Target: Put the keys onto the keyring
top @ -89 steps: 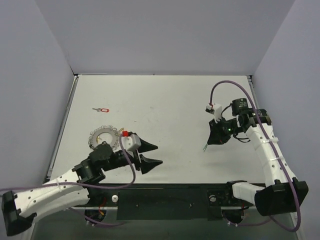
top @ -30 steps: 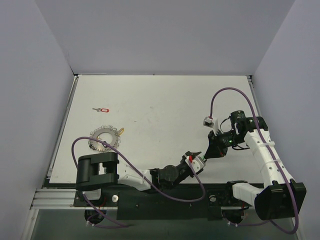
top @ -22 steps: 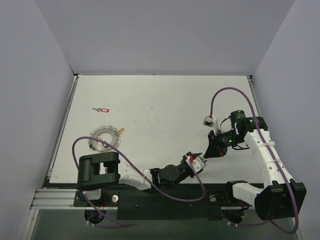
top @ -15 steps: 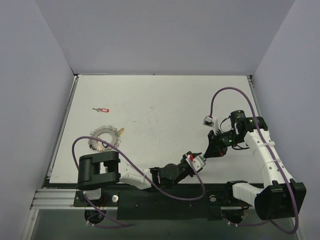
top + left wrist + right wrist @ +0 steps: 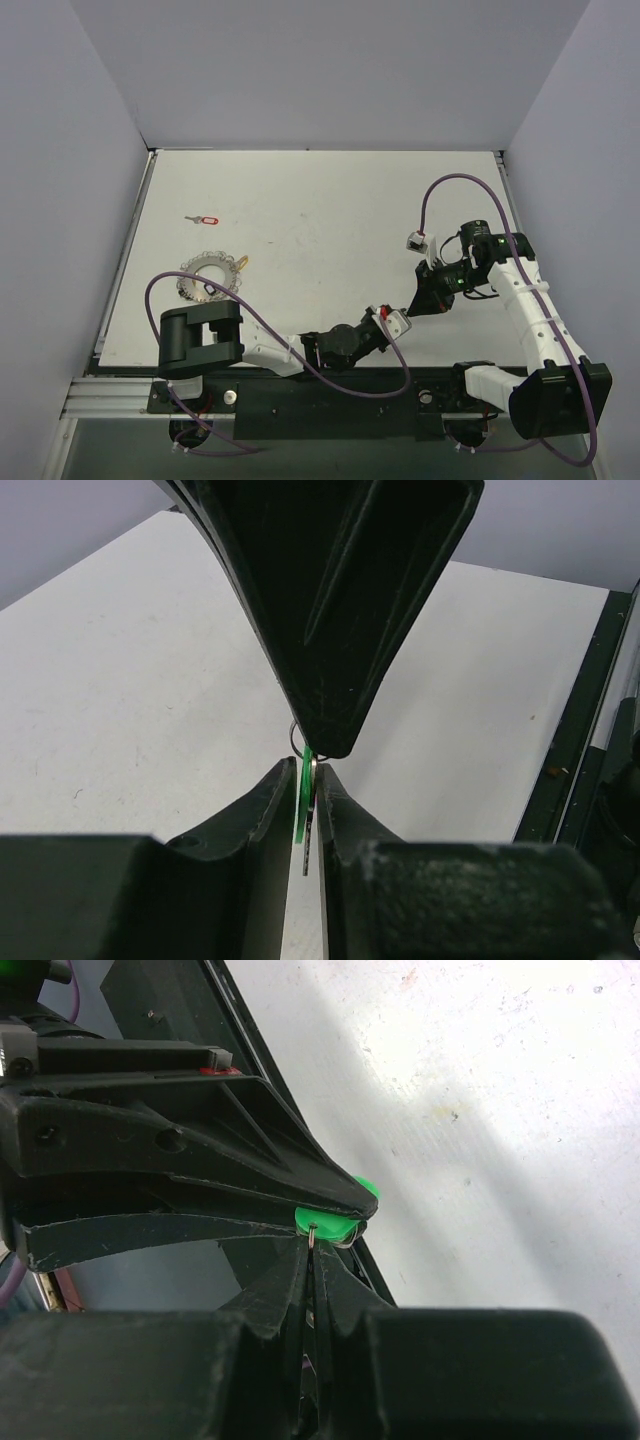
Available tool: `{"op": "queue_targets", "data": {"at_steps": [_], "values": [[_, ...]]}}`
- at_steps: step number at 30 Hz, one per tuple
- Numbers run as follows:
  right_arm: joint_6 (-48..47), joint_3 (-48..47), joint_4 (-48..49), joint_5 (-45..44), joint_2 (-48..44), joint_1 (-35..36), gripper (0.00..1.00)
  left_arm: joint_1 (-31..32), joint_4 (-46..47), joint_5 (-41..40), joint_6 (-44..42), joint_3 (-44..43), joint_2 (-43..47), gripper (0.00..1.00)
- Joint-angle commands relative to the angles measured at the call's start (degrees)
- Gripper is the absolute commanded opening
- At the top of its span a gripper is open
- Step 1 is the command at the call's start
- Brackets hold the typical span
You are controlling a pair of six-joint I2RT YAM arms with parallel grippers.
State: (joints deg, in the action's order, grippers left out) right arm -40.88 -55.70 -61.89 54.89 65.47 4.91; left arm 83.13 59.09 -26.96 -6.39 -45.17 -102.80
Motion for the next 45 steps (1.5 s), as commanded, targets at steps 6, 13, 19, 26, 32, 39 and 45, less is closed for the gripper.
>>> {"op": "queue_targets", "data": {"at_steps": [6,13,19,26,32,39,45], "values": [[0.0,0.4,-1.4,1.5,1.0,0.3,0.00,-0.5,1.4,1.9,-0.9,-1.4,0.4,0.29],[0.1,0.3,-1.5,1.4,1.2,0.4,0.00,-0.4,3.0,2.3,-1.7,-0.9,0.7,0.36],[0.2,0.2,-1.4,1.4,1.6,0.4,0.00,-0.5,3.8,2.2,-2.5,-0.9,0.7,0.36],[0.3,0.2,-1.5,1.4,1.7,0.4,0.00,-0.4,4.0,2.0,-3.3,-1.0,0.7,0.36],[0.3,0.3,-1.4,1.5,1.8,0.5,0.00,-0.4,4.0,2.0,-3.5,-0.8,0.7,0.23],[0.2,0.2,-1.6,1.5,2.1,0.5,0.00,-1.4,3.9,5.5,-2.1,0.3,1.8,0.00],[-0.1,-0.2,-2.1,1.2,2.3,0.8,0.17,-3.6,6.2,11.7,2.9,4.5,4.7,0.00]]}}
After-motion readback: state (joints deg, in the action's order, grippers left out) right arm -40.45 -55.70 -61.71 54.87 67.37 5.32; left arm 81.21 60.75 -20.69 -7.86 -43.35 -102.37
